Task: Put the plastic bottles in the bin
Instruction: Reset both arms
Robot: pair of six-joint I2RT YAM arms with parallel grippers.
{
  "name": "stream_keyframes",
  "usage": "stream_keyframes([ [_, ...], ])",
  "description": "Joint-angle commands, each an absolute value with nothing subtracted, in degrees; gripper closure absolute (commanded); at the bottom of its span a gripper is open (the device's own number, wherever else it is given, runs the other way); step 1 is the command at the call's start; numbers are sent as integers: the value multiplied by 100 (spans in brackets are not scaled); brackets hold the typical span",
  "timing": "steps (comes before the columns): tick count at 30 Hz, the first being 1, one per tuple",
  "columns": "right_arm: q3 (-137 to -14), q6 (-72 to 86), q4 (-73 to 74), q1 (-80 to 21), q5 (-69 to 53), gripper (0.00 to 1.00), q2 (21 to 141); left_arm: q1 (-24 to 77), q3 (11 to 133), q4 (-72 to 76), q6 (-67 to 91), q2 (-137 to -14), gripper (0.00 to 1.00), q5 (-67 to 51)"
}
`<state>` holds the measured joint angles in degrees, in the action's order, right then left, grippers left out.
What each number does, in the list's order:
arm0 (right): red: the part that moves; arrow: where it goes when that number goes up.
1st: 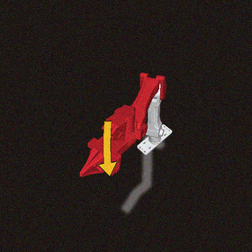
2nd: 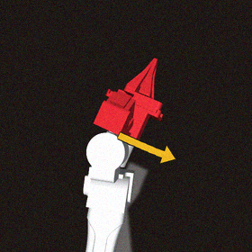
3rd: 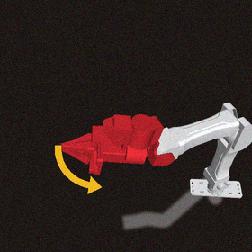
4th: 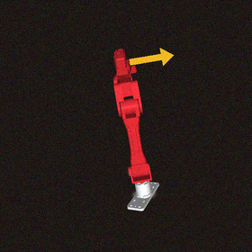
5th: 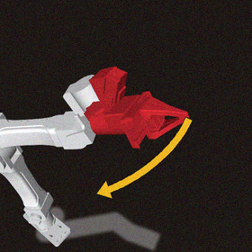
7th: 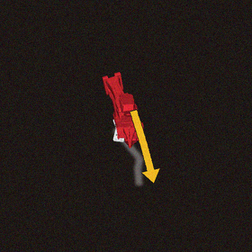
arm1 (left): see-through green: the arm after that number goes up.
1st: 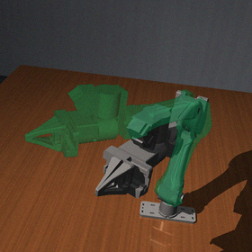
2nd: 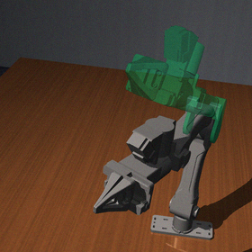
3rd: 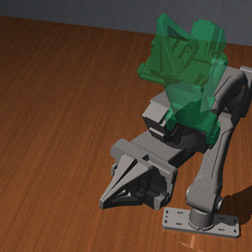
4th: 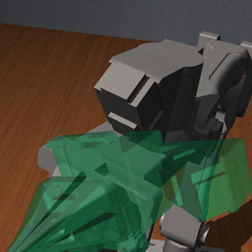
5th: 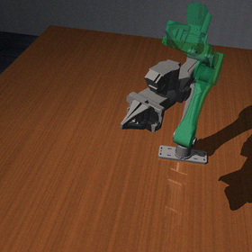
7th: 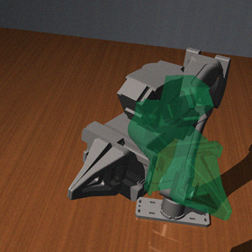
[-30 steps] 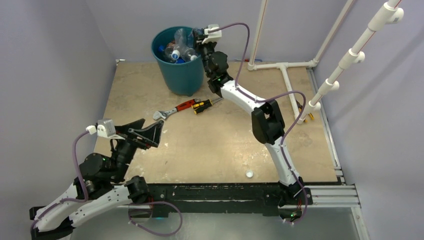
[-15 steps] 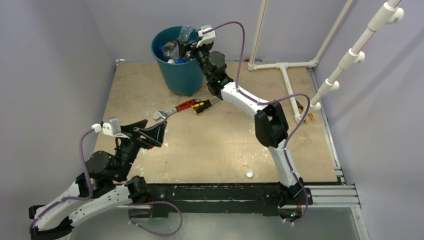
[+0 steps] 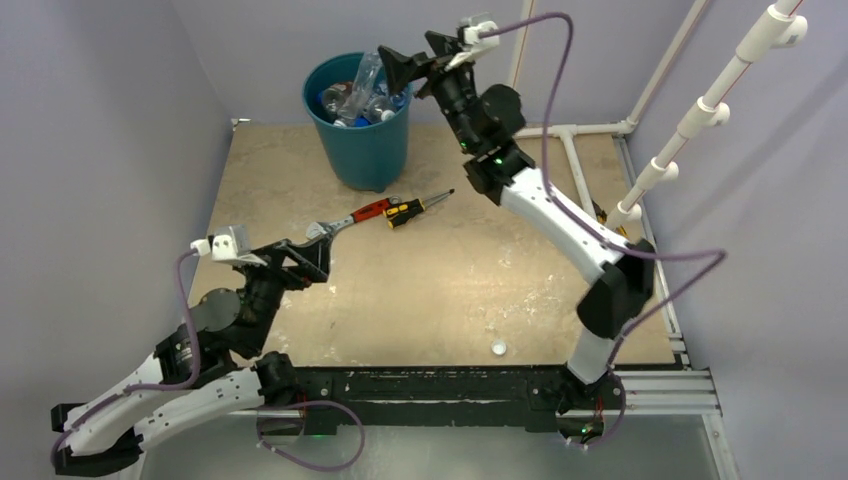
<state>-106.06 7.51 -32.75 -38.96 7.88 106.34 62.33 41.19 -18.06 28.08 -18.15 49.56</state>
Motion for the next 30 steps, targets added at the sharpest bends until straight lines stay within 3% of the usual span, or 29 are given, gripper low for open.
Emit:
stream_keyframes([
  [1, -9473, 1049, -2597, -3911, 81, 1, 9155, 6240, 4678, -2848, 3486, -2485, 4, 6036],
  [7, -7240, 1518, -2262, -3945, 32, 1, 7342, 6240, 4929, -3493, 4201, -3321, 1, 6328],
  [19, -4352, 2589, -1040, -3955, 825, 1, 4707, 6240, 4812, -3522, 5002, -4113, 1, 6060],
  [25, -4120, 2708, 367, -3953, 2047, 1, 3809, 6240, 4758, -3551, 5044, -4133, 1, 5707],
  [30, -4093, 3441, 1497, -3940, 2763, 1, 3820, 6240, 4462, -3379, 5278, -4118, 1, 5531],
])
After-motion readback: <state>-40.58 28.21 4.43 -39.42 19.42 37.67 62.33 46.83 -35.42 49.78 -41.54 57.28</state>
